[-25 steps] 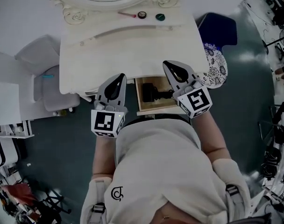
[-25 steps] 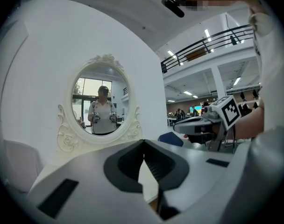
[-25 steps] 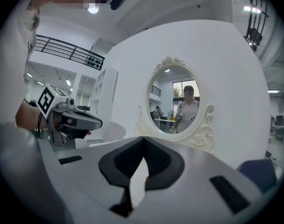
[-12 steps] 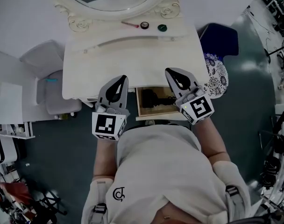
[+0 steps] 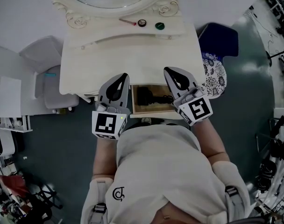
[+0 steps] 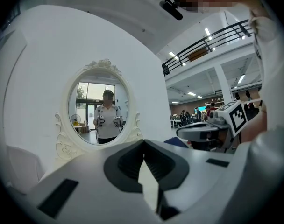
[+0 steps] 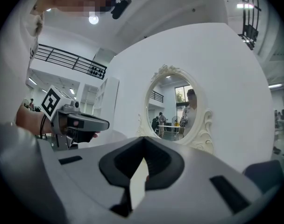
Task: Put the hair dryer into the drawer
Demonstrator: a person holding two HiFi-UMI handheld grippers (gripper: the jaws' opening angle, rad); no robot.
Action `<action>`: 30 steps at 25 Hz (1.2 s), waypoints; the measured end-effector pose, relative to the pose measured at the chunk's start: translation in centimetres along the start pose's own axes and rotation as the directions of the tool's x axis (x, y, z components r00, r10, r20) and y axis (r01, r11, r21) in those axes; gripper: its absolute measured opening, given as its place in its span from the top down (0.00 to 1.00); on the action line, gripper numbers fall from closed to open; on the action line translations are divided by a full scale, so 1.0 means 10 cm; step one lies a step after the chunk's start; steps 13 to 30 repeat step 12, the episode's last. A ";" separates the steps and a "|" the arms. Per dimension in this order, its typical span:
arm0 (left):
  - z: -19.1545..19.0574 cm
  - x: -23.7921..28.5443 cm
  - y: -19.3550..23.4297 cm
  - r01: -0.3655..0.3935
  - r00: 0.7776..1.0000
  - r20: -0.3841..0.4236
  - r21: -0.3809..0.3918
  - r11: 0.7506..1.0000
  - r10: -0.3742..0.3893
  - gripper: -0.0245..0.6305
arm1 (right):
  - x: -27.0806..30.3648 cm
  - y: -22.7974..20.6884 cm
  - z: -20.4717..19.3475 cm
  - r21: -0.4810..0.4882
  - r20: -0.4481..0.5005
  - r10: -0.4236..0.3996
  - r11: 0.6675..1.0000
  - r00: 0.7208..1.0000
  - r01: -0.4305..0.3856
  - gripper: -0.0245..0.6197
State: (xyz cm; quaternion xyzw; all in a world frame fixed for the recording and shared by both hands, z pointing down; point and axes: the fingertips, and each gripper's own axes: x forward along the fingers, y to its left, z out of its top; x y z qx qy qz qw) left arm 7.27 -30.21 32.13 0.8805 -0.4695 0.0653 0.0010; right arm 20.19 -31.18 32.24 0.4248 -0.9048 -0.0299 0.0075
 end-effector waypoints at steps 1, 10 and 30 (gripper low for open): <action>0.00 0.00 -0.01 -0.004 1.000 -0.002 0.000 1.000 0.004 0.94 | -0.01 -0.01 0.01 0.001 0.003 -0.003 1.000 1.000 0.003 0.95; -0.01 0.00 -0.10 -0.018 1.000 -0.014 -0.003 1.000 0.018 0.94 | -0.16 -0.12 0.05 0.061 0.009 -0.051 0.997 0.999 0.050 0.95; 0.01 0.02 -0.12 -0.015 1.000 -0.011 0.001 1.000 0.015 0.94 | -0.18 -0.15 0.09 0.076 0.017 -0.059 0.995 0.998 0.058 0.95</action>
